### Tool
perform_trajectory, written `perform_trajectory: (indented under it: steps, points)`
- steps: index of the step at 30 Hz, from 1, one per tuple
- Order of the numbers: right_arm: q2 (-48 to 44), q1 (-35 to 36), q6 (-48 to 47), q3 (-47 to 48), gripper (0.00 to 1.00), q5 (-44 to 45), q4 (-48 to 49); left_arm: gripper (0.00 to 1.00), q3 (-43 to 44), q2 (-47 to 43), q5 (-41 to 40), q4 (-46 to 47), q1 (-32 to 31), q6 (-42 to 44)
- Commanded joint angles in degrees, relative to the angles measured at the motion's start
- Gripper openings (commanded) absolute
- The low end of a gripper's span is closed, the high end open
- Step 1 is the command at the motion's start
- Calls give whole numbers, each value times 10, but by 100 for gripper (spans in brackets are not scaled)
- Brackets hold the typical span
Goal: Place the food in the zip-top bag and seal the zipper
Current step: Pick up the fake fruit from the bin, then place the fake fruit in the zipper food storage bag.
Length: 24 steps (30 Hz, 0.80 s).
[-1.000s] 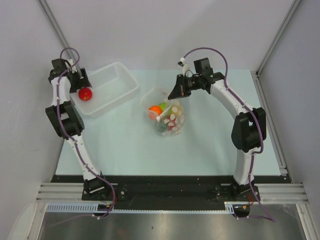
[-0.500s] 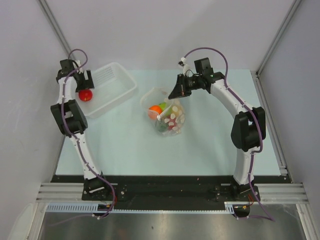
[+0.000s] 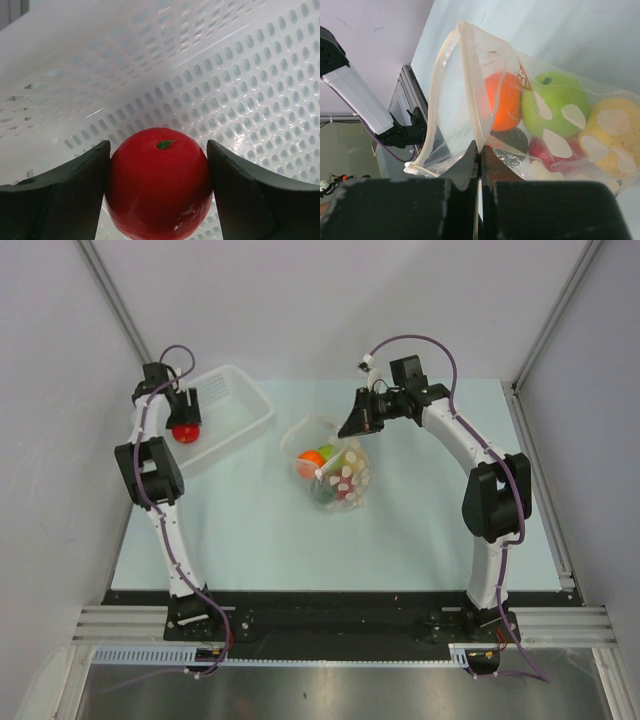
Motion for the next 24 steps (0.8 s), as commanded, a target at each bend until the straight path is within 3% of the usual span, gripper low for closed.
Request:
perform_trajectory:
  steps: [1,8,14,24]
  points:
    - [-6,-5,-8,20,0,-6,6,74,5,-31,45,4,-2,-3]
    - [-16,-3,-13,14,0,-12,6,64,-52,-161,116,38,-31,19]
    - [-24,3,-21,5,0,-18,7,65,-64,-275,298,23,-86,-8]
    - [-48,5,-24,-18,0,-21,14,66,-269,-411,343,114,-290,-78]
